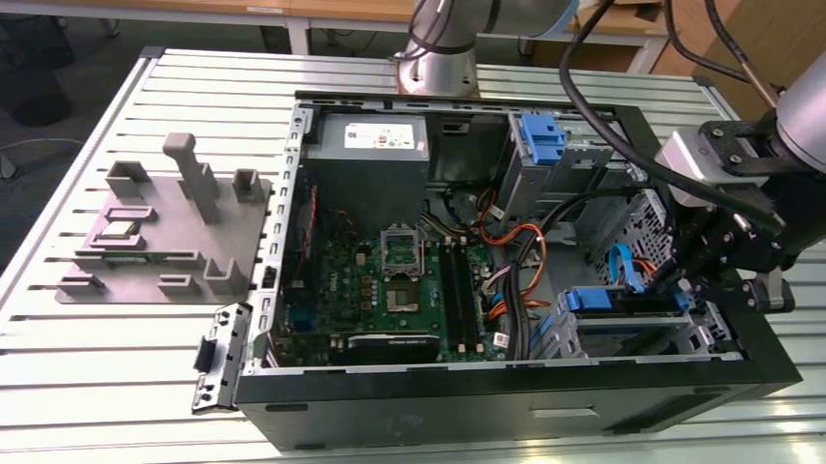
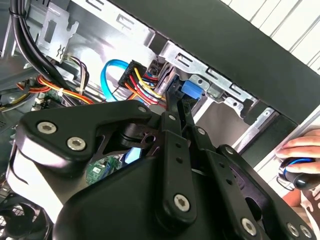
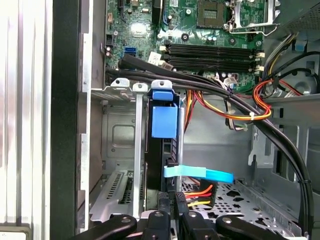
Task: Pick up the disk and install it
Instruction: 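Insert the second disk wire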
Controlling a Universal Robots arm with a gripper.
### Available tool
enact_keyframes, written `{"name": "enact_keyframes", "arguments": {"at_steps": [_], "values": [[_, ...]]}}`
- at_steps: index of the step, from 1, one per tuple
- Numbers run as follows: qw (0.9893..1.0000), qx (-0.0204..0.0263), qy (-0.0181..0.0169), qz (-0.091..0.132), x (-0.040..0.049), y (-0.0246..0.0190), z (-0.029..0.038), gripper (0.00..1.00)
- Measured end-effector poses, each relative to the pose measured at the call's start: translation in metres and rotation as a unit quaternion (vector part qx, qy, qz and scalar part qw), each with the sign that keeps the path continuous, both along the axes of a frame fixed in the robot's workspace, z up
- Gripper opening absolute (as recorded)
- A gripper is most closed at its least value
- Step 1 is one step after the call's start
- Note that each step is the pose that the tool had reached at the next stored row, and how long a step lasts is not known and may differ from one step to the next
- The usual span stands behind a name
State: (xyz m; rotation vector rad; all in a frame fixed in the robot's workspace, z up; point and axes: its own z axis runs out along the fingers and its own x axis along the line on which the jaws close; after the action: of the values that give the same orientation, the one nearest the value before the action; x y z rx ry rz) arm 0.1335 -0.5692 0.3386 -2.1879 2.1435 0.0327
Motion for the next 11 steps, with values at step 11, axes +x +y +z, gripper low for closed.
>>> {"name": "enact_keyframes", "arguments": {"at_steps": [11], "values": [[1.0000, -0.0029, -0.0042, 0.000, -0.0035, 0.0013, -0.0017, 0.16]]}}
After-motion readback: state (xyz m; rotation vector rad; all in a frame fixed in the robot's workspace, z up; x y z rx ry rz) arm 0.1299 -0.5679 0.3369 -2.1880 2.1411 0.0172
